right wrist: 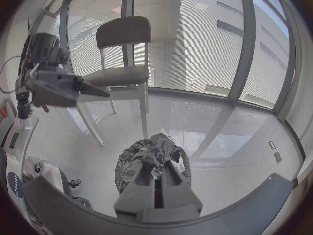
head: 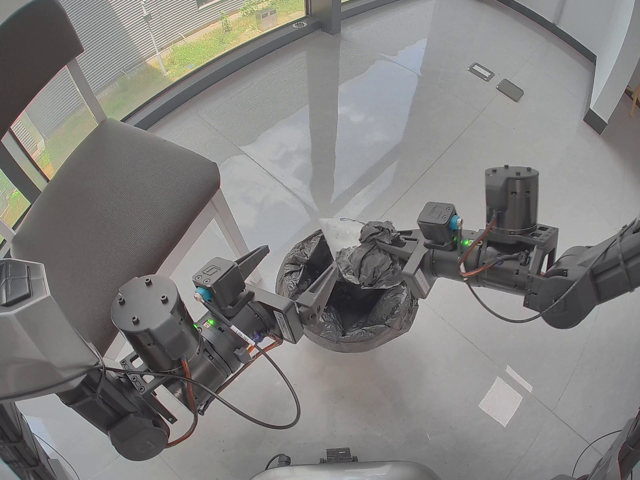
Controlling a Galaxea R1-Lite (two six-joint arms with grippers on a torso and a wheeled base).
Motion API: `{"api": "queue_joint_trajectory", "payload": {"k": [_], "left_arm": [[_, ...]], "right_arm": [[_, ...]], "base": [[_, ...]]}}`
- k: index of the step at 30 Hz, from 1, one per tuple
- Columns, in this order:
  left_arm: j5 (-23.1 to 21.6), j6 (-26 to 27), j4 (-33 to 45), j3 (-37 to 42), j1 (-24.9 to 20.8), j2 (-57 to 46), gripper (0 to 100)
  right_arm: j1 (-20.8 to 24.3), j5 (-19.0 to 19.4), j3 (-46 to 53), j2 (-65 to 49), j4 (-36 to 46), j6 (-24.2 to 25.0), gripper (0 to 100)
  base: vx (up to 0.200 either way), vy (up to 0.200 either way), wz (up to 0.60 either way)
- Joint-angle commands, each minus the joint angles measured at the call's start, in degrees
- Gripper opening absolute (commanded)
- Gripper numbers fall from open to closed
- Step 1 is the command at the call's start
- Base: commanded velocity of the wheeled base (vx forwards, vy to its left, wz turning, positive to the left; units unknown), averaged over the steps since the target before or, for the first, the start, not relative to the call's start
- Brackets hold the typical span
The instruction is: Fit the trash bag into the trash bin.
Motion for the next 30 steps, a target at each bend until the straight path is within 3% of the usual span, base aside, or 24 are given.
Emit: {"api": "queue_joint_trajectory", "payload": {"k": [1, 15, 30], "left_arm": [[0.0, 0.0, -1.0, 0.2, -0.1, -0.1, 100], [0.0, 0.0, -1.0, 0.2, -0.1, -0.2, 100], [0.0, 0.0, -1.0, 0.1, -0.1, 0.2, 100]], "right_arm": [[1.0, 0.1, -1.2, 6.3, -0.4, -0.1, 0], [1.4, 0.1, 0.1, 9.8, -1.2, -0.1, 0], [-5.1, 0.2, -8.6, 16.8, -0.8, -2.6, 0]], "base": [[0.000, 0.000, 0.00], [0.000, 0.000, 0.00], [0.000, 0.000, 0.00]]}}
